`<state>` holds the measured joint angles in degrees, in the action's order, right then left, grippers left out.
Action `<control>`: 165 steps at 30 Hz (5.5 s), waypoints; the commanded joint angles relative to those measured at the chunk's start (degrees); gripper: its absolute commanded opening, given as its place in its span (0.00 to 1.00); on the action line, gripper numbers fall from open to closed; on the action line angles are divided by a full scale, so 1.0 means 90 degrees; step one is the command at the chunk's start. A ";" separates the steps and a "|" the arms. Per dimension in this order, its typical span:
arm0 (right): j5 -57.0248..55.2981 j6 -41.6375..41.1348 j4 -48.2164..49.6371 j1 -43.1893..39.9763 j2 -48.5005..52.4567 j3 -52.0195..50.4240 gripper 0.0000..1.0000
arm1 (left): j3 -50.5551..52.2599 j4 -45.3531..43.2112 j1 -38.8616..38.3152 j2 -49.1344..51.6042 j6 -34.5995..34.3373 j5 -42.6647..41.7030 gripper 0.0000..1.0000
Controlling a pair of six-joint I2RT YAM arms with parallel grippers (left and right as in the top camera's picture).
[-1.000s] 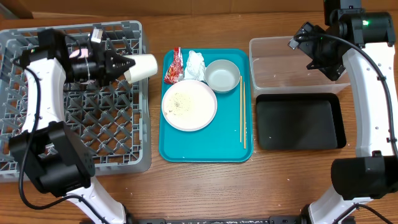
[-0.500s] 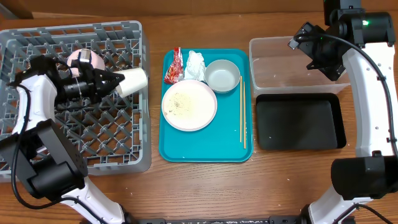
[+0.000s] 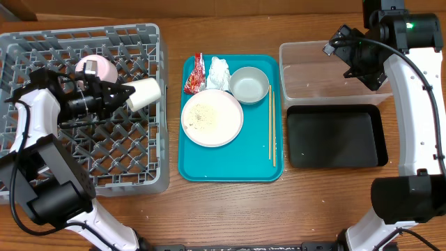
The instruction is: Sort waste into correct bins and load items into the dishwasher
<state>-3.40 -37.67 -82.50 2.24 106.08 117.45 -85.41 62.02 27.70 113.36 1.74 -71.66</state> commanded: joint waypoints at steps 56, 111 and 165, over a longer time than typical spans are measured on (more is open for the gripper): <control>-0.0066 0.0024 0.0010 -0.0012 -0.0034 0.0117 1.00 | -0.1117 0.0928 0.0138 -0.0155 -0.1035 0.4129 0.57; -0.0068 0.0024 0.0010 -0.0012 -0.0034 0.0117 1.00 | -0.1887 0.0199 -0.2528 -0.0019 -0.2718 0.8983 0.04; -0.0068 0.0024 0.0010 -0.0012 -0.0034 0.0117 1.00 | -0.2239 0.1294 -0.2528 -0.0024 -0.2715 0.8701 0.04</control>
<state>-3.42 -37.65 -82.52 2.24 106.08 117.45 -104.31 74.74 4.86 112.64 -22.17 8.84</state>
